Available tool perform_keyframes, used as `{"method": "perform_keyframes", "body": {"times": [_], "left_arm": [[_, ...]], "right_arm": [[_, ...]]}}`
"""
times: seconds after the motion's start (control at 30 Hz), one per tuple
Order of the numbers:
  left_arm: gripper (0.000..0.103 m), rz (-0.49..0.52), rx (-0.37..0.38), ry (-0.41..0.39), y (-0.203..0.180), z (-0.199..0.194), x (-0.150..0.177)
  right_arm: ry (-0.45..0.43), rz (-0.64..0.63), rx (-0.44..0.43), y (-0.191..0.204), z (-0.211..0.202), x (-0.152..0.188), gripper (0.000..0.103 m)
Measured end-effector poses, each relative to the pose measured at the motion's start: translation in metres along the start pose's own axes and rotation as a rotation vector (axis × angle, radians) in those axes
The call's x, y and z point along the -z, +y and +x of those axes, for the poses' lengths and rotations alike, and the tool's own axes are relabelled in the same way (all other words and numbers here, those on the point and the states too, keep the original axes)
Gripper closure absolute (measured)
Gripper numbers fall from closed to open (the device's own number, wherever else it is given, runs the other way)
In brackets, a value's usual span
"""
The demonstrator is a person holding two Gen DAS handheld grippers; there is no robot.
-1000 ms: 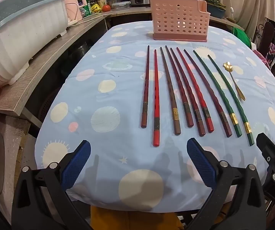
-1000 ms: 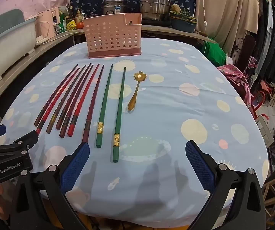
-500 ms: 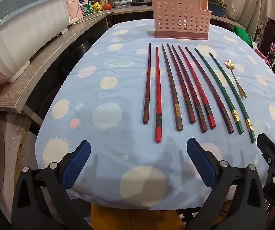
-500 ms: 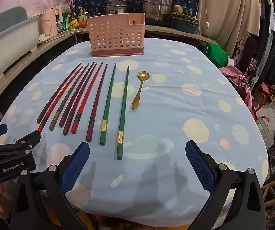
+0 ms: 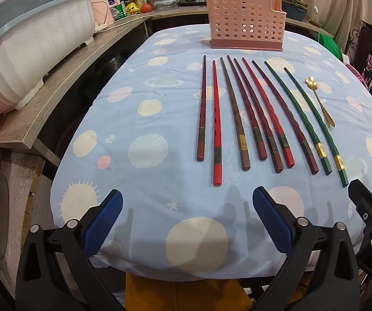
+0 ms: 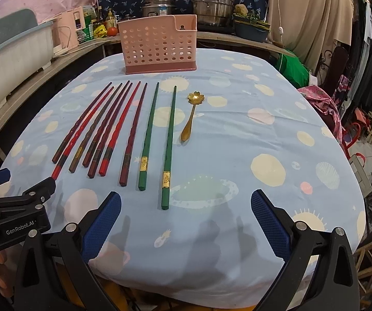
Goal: Organize utensils
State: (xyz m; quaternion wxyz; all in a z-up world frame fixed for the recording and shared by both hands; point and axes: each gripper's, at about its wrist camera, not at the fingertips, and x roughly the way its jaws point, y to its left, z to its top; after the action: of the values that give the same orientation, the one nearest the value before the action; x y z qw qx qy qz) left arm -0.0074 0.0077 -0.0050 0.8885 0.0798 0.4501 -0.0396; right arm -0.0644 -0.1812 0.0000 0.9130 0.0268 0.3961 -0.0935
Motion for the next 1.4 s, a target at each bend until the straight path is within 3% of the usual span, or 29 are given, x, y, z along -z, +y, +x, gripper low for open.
{"method": "perform_keyframes", "body": {"times": [1.4], "left_arm": [[0.007,-0.015,0.004,-0.021,-0.0005,-0.005,0.0007]], "right_arm": [[-0.013,-0.002,-0.013,0.0014,-0.0042,0.0008,0.007]]}}
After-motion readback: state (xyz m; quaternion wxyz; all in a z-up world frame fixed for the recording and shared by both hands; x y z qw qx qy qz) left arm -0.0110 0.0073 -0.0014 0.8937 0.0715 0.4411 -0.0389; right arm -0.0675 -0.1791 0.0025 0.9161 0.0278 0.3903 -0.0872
